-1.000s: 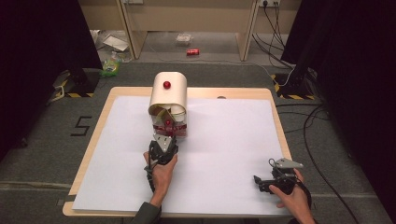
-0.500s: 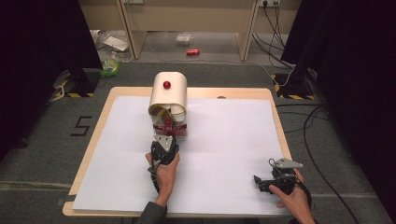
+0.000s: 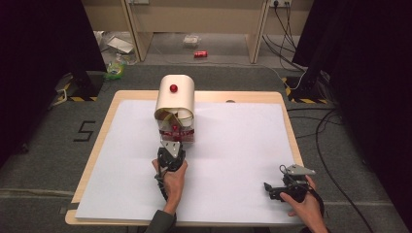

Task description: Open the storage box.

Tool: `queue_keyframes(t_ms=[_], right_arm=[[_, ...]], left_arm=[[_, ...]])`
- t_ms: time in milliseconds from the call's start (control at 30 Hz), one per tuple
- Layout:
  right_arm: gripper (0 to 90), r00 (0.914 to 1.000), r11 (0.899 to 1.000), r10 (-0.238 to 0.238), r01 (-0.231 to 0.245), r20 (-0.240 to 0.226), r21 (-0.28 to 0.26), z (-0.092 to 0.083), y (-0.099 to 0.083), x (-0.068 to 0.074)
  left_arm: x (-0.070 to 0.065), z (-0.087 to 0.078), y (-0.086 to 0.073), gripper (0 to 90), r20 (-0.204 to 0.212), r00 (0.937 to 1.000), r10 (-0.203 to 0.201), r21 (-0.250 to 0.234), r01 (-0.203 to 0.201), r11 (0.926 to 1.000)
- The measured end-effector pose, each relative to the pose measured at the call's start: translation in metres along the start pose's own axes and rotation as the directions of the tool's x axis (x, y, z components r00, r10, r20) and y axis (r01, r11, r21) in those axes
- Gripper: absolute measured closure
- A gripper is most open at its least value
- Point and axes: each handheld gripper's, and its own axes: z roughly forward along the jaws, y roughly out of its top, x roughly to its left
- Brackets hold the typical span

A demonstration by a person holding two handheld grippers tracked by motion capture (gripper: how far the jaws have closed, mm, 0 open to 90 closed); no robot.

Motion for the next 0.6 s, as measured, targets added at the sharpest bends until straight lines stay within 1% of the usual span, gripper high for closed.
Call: queue_keyframes(t_ms=[67, 100, 333, 433, 567, 600], right_arm=[[0.6, 1.0000, 1.000, -0.001, 0.001, 0.000, 0.000, 0.000, 0.000, 0.000], [0.6, 1.0000, 1.000, -0.001, 0.001, 0.000, -0.001, 0.000, 0.000, 0.000], [0.6, 1.0000, 1.000, 0.000, 0.000, 0.000, 0.000, 0.000, 0.000, 0.000], [0.6, 1.0000, 1.000, -0.002, 0.002, 0.001, -0.001, 0.000, 0.000, 0.000], [0.6, 1.0000, 1.000, -0.002, 0.002, 0.001, 0.000, 0.000, 0.000, 0.000], [0.6, 1.0000, 1.000, -0.002, 0.002, 0.001, -0.001, 0.000, 0.000, 0.000]], left_arm=[[0.001, -0.002, -0.001, 73.6, 0.008, 1.0000, -0.002, 0.001, 0.002, 1.0000], [0.002, -0.004, -0.002, 73.6, 0.017, 0.9999, 0.001, -0.002, -0.001, 1.0000], [0.004, -0.013, -0.007, 73.5, 0.037, 0.9991, 0.018, -0.010, -0.018, 0.9998], [0.005, -0.017, -0.007, 73.5, 0.046, 0.9986, 0.026, -0.006, -0.026, 0.9996], [0.007, -0.020, -0.008, 73.4, 0.069, 0.9974, 0.018, 0.002, -0.019, 0.9998], [0.008, -0.021, -0.008, 73.3, 0.073, 0.9970, 0.027, 0.001, -0.027, 0.9996]])
